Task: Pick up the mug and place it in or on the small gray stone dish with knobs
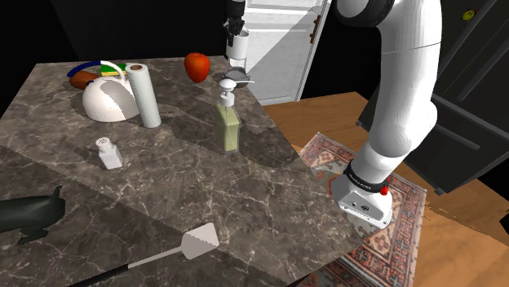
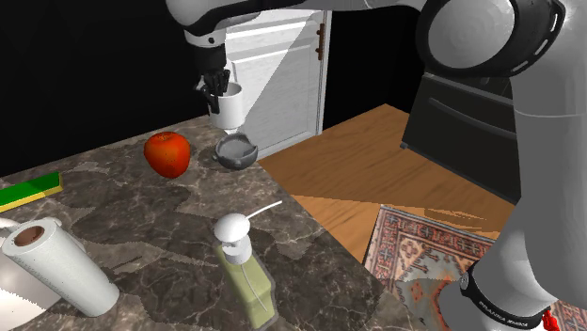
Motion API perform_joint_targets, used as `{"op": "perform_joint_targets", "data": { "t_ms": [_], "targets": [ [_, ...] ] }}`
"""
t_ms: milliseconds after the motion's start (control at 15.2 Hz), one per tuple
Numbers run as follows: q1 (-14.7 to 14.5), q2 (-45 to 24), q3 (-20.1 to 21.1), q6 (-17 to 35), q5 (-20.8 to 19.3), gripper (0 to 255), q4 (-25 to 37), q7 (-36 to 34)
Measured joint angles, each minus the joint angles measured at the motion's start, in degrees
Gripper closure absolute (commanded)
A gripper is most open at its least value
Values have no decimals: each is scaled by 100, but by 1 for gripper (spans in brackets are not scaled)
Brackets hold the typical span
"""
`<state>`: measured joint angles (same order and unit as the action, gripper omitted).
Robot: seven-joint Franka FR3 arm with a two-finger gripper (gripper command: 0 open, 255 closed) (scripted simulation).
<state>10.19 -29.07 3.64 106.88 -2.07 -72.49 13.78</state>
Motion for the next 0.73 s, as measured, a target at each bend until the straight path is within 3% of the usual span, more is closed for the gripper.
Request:
{"op": "perform_joint_targets", "data": {
  "t_ms": [726],
  "targets": [
    [0, -92, -4, 771, -13, 255, -678, -22]
  ]
}}
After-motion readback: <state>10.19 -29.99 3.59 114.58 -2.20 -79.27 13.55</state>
